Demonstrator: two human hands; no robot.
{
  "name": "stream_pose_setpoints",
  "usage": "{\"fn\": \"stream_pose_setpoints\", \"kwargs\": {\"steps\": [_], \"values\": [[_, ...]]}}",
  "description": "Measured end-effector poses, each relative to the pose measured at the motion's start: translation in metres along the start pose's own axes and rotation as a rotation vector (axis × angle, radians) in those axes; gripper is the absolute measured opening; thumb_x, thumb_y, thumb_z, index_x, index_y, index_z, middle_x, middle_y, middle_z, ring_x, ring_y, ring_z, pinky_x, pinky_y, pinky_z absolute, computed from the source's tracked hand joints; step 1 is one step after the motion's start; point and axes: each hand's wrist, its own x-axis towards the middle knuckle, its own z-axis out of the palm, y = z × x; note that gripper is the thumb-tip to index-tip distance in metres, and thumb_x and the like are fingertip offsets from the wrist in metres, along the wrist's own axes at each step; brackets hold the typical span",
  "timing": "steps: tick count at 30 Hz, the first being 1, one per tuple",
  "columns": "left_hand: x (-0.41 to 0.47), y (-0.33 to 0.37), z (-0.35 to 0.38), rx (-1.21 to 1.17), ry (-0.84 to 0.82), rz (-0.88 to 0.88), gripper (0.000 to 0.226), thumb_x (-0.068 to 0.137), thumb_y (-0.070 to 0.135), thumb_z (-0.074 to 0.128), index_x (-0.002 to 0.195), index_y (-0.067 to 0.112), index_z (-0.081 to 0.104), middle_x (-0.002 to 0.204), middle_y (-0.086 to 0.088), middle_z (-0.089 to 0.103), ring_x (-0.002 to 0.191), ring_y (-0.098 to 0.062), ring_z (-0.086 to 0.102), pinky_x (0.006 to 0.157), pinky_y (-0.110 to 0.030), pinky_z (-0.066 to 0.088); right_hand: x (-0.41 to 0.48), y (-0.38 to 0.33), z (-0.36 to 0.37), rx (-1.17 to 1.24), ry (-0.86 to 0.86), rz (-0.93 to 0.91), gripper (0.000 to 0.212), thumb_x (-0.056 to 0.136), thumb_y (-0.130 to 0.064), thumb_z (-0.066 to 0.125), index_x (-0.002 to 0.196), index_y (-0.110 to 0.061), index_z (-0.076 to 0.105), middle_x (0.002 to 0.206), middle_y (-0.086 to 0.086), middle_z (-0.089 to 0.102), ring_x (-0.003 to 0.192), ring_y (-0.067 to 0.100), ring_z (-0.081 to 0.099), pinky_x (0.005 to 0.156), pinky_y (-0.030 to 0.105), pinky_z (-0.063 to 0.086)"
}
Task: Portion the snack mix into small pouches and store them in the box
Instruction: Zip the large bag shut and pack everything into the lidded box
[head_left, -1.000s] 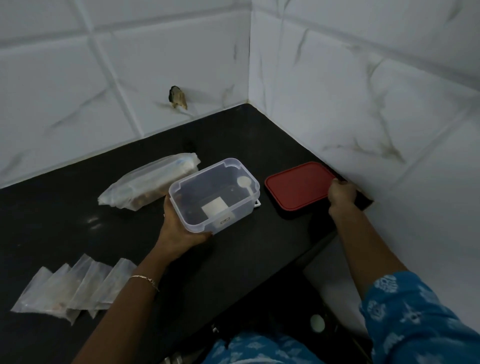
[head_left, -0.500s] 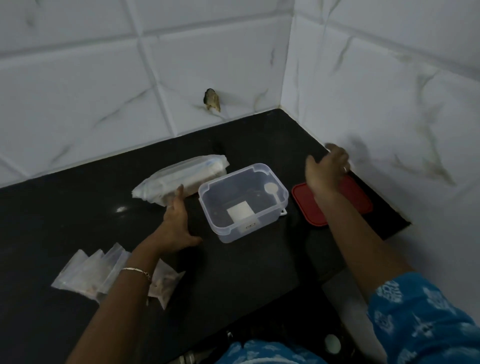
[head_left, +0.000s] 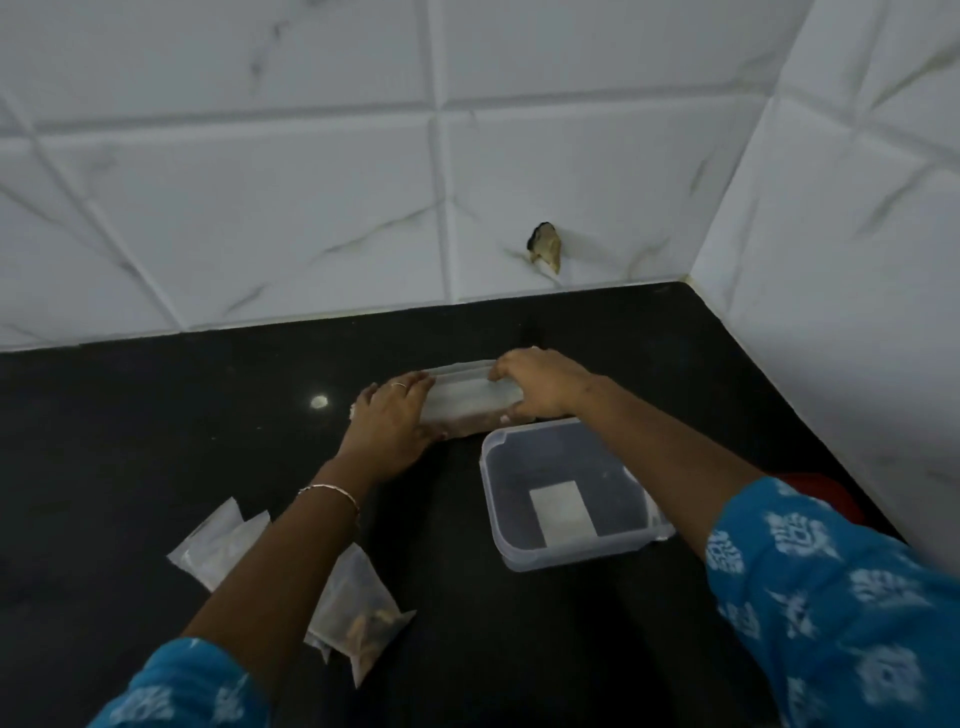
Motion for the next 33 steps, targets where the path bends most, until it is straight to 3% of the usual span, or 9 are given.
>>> {"fn": "stream_pose_setpoints", "kwargs": {"steps": [5,11,16,19,22,25,27,30,33], "values": [[0.008,-0.006,0.005,0.080,-0.056,0.025,0.051,0.091,0.046,0.057,0.136,0.025,0.047,0.142,-0.003,0.047,0.132,-0.022,0.041,0.113,-0.043,0.022,0.012,0.000,0.010,-0.155,-0.084,-0.067,0.060,0.085,-0.033,0.070,0.139,-0.026,0.048,0.142,0.002,0.050,0.126,0.022,0.049,0.104,0.036,0.038],[0.028,-0.014,0.000,-0.140,-0.022,-0.056,0.031,0.098,0.031,0.050,0.125,0.019,0.059,0.118,-0.007,0.066,0.106,-0.027,0.062,0.087,-0.035,0.045,0.042,0.018,0.013,0.068,-0.080,-0.044,0.030,0.093,-0.020,0.058,0.123,-0.018,0.061,0.122,0.003,0.062,0.105,0.018,0.058,0.089,0.031,0.047],[0.046,-0.024,0.006,-0.302,-0.093,-0.197,0.031,0.095,0.037,0.055,0.121,0.021,0.057,0.116,-0.005,0.065,0.105,-0.024,0.062,0.087,-0.039,0.050,0.059,0.033,0.022,0.317,-0.032,0.079,0.030,0.089,-0.015,0.065,0.117,-0.017,0.054,0.108,0.003,0.057,0.099,0.019,0.057,0.083,0.029,0.047],[0.054,-0.027,0.012,-0.423,-0.060,-0.267,0.047,0.086,0.031,0.068,0.126,0.014,0.048,0.123,-0.010,0.054,0.109,-0.024,0.057,0.090,-0.038,0.048,0.063,0.037,0.024,0.310,-0.031,0.134,0.054,0.087,-0.021,0.070,0.135,-0.015,0.046,0.126,0.006,0.046,0.115,0.021,0.054,0.098,0.034,0.046],[0.058,-0.029,0.017,-0.290,-0.089,-0.261,0.049,0.089,0.035,0.064,0.129,0.008,0.053,0.131,-0.016,0.043,0.118,-0.032,0.049,0.100,-0.040,0.044,0.065,0.036,0.028,0.158,-0.083,0.139,0.046,0.091,-0.031,0.064,0.133,-0.015,0.053,0.136,0.010,0.038,0.122,0.026,0.046,0.104,0.038,0.042],[0.056,-0.025,0.016,-0.090,-0.075,-0.231,0.039,0.096,0.038,0.052,0.123,0.011,0.055,0.129,-0.015,0.046,0.120,-0.034,0.043,0.097,-0.043,0.042,0.063,0.036,0.027,0.093,-0.074,0.124,0.035,0.094,-0.033,0.059,0.126,-0.019,0.054,0.131,0.009,0.045,0.119,0.027,0.045,0.097,0.041,0.044],[0.054,-0.019,0.013,-0.012,-0.070,-0.204,0.032,0.099,0.035,0.046,0.121,0.012,0.050,0.124,-0.015,0.054,0.114,-0.034,0.050,0.088,-0.043,0.043,0.060,0.035,0.023,0.129,-0.074,0.104,0.025,0.097,-0.029,0.053,0.120,-0.018,0.053,0.125,0.010,0.053,0.109,0.025,0.052,0.089,0.039,0.046],[0.051,-0.011,0.001,-0.013,-0.039,-0.198,0.026,0.099,0.030,0.045,0.120,0.015,0.041,0.114,-0.014,0.060,0.099,-0.033,0.060,0.075,-0.041,0.046,0.048,0.031,0.012,0.098,0.004,0.067,0.010,0.099,-0.024,0.046,0.108,-0.019,0.048,0.113,0.012,0.059,0.088,0.022,0.056,0.071,0.035,0.044],[0.046,0.001,-0.024,-0.106,0.089,-0.184,0.030,0.098,0.038,0.046,0.119,0.016,0.045,0.109,-0.013,0.063,0.096,-0.034,0.061,0.073,-0.040,0.045,0.029,0.033,-0.007,0.014,0.134,0.034,0.013,0.098,-0.021,0.049,0.110,-0.018,0.044,0.107,0.009,0.060,0.081,0.019,0.054,0.065,0.032,0.039]]}}
